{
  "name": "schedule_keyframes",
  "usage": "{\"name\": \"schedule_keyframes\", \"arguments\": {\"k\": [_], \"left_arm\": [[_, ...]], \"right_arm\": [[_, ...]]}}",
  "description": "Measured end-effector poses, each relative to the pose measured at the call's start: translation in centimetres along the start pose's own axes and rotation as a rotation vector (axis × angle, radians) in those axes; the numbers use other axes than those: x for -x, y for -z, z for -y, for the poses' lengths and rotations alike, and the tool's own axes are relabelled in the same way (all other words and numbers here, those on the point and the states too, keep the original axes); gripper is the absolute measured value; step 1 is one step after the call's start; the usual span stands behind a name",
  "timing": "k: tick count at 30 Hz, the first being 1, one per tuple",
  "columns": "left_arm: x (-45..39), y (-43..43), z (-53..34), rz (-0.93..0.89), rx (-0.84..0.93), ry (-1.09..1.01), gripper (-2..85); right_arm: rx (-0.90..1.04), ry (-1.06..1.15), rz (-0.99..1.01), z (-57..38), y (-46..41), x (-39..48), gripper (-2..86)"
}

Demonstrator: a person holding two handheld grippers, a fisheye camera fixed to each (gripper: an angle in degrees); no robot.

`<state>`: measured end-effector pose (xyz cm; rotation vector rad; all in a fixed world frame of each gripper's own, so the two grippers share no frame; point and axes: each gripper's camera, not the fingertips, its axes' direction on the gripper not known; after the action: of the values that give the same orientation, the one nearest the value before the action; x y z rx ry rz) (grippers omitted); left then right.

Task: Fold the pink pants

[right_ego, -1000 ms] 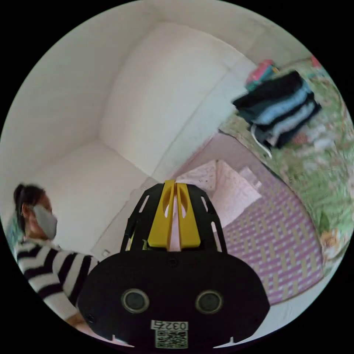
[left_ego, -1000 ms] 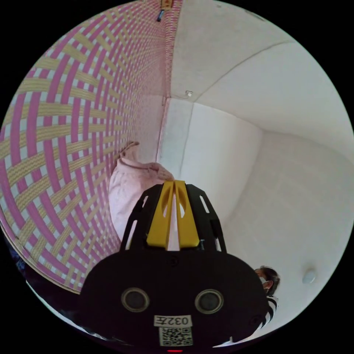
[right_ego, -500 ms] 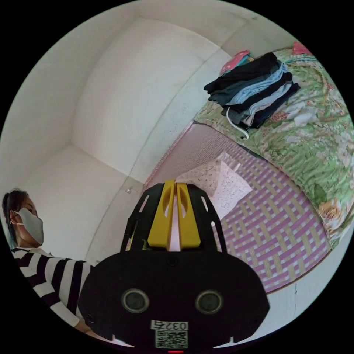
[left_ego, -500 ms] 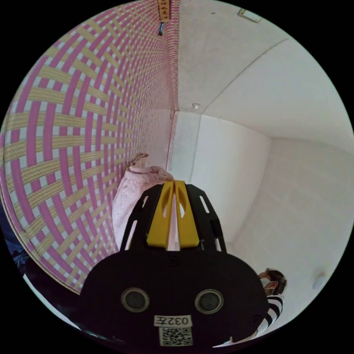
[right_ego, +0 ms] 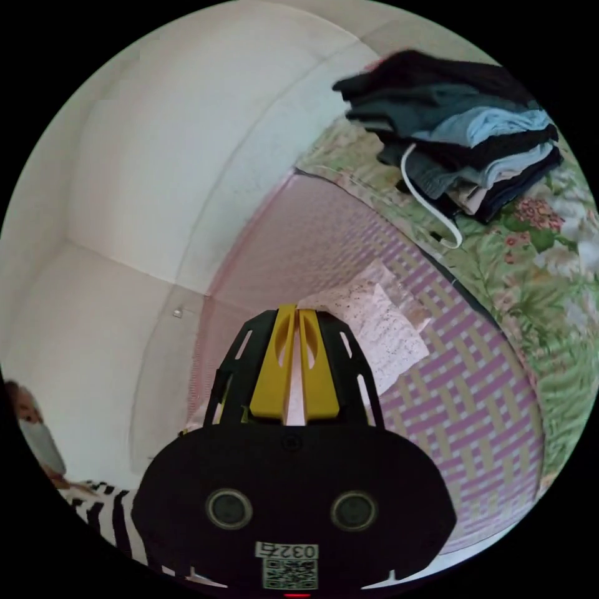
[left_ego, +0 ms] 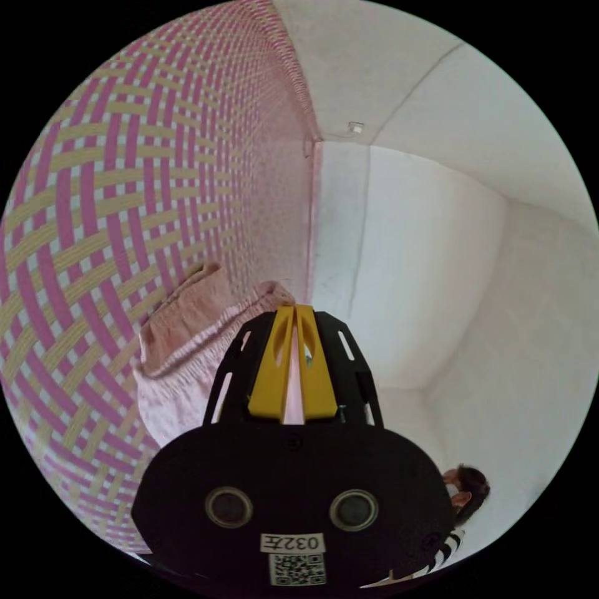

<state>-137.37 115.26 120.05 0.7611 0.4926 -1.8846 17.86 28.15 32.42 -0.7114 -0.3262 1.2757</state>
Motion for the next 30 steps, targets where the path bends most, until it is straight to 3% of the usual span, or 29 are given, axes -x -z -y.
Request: {"name": "schedule_keyframes", "arguments": {"k": [2,8,19,22,25,30], "left_arm": [[2.6,-4.5,2.3,0.129,0.014,0.067,-0.9],[4.6,-8.7,4.5,0.083,0.016,0.142,-0.9],[2.5,-11.4,8.0,0.101,0.015,0.131,-0.1],[3.2,-14.1,8.6,0.098,0.026,0.026,3.8],[3.9,-13.3,7.9,0.072,-0.033,0.002,5.6],[1.5,-5.4,3.8,0.023,-0.243,-0.217,4.6]], "right_arm": [[0.066,-0.071,-0.089,3.4,-7.0,-2.5,-1.0],[0.161,-0.152,-0.17,8.1,-14.8,-4.7,-1.0],[0.213,-0.193,-0.19,14.8,-18.0,-4.2,0.4],[0.116,-0.149,-0.096,15.4,-18.9,-4.8,9.0],[0.057,-0.211,0.006,15.1,-17.6,-6.2,11.7],[0.001,-0.124,-0.134,12.8,-11.9,-6.6,10.6]]}}
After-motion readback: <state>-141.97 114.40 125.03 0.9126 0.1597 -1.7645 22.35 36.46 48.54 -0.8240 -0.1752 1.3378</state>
